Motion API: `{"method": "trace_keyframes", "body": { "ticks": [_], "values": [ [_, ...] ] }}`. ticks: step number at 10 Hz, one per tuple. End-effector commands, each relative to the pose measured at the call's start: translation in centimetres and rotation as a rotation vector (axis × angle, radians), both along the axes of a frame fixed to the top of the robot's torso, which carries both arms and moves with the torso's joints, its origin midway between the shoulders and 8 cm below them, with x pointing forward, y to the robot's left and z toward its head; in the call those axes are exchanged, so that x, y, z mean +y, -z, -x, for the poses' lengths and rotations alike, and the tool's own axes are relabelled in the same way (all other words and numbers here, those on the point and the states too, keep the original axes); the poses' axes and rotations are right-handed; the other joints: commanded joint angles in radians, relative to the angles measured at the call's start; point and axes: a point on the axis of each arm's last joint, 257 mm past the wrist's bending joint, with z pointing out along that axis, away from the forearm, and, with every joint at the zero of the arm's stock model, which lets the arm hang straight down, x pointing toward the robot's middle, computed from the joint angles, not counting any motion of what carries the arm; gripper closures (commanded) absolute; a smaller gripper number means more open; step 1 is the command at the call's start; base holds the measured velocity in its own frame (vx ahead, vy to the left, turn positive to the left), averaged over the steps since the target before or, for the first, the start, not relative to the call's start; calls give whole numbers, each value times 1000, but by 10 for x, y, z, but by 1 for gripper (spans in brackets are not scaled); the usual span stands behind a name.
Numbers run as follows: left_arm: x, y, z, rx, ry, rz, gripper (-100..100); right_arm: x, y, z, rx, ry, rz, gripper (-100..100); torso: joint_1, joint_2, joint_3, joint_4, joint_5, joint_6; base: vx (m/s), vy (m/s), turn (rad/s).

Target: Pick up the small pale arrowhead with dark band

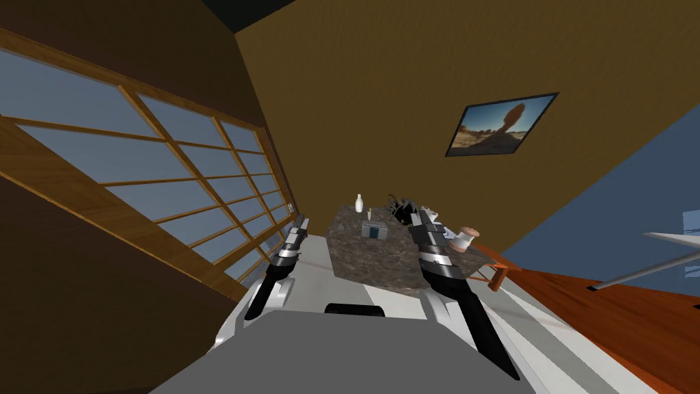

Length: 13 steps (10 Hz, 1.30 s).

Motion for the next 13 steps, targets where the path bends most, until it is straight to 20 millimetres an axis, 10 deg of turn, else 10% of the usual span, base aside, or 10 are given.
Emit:
{"method": "trace_keyframes", "body": {
  "ticks": [1,13],
  "values": [
    [-6,8,-11,14,2,-57,-100,0,0,0,0,0,0,0,0,0,0,0,0,0,-104,-16,-82],
    [-6,96,-79,176,-50,-434,-100,0,0,0,0,0,0,0,0,-5,-3,-1,0,-1,-55,-22,-94]
  ]
}}
